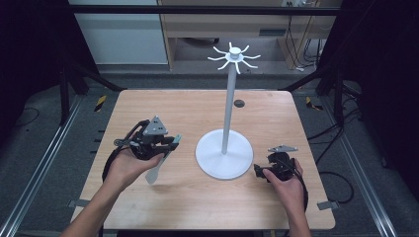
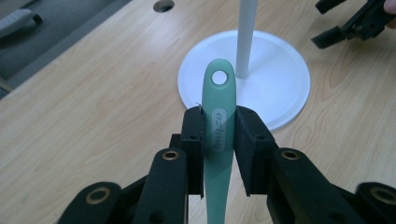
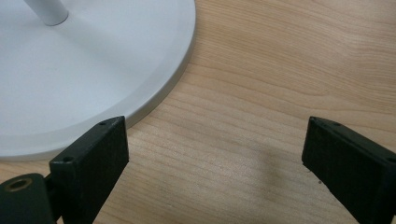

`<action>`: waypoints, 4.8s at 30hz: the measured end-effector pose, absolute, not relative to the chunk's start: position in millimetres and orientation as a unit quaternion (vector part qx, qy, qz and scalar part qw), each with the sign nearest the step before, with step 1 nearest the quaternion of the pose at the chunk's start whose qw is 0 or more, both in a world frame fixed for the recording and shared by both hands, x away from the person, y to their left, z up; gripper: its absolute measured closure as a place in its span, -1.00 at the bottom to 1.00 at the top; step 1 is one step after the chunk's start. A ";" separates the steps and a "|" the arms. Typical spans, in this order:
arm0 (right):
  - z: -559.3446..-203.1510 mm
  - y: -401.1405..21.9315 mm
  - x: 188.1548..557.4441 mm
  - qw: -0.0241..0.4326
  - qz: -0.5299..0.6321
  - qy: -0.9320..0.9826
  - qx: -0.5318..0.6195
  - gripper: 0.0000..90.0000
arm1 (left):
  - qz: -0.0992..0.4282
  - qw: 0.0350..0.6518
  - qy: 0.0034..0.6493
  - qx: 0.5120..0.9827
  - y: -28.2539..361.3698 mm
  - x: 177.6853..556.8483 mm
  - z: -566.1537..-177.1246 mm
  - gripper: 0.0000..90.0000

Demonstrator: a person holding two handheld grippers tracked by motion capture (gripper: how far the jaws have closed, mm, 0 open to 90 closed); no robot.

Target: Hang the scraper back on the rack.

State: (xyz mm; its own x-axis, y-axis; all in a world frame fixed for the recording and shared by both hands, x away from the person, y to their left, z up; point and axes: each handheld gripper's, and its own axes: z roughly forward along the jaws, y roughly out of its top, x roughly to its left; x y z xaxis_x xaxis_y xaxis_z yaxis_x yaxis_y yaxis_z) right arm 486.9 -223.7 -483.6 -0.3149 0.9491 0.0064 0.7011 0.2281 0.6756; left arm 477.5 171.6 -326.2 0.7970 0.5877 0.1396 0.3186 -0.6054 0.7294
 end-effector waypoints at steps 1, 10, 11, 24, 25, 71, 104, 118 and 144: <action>-483.6 -223.9 486.9 0.209 0.296 0.755 0.546 -0.83 | 0.190 0.366 0.258 0.874 170.3 477.2 -322.8 0.64; -483.6 -224.2 486.9 0.211 0.296 0.754 0.547 -0.83 | 0.204 0.393 0.252 0.861 161.4 474.4 -304.5 0.64; -483.6 -224.2 486.9 0.211 0.296 0.754 0.547 -0.83 | 0.204 0.394 0.251 0.860 160.7 474.1 -303.4 0.64; -483.7 -224.2 487.0 0.210 0.296 0.755 0.546 -0.83 | 0.229 0.414 0.242 0.847 155.5 471.3 -276.8 0.64; -483.6 -224.1 486.9 0.210 0.296 0.755 0.547 -0.83 | 0.230 0.417 0.243 0.845 154.5 471.2 -275.2 0.64; -483.0 -224.2 486.7 0.209 0.298 0.754 0.547 -0.83 | 0.284 0.520 0.224 0.774 93.6 471.0 -171.9 0.64; -483.1 -223.5 486.7 0.206 0.297 0.755 0.547 -0.84 | 0.272 0.523 0.223 0.776 79.5 473.0 -172.8 0.64; -483.7 -223.0 488.0 0.205 0.299 0.755 0.546 -0.84 | 0.274 0.520 0.232 0.775 73.6 480.9 -177.7 0.64; -480.9 -222.8 487.6 0.210 0.311 0.752 0.542 -0.84 | 0.281 0.532 0.230 0.765 68.4 486.0 -184.9 0.63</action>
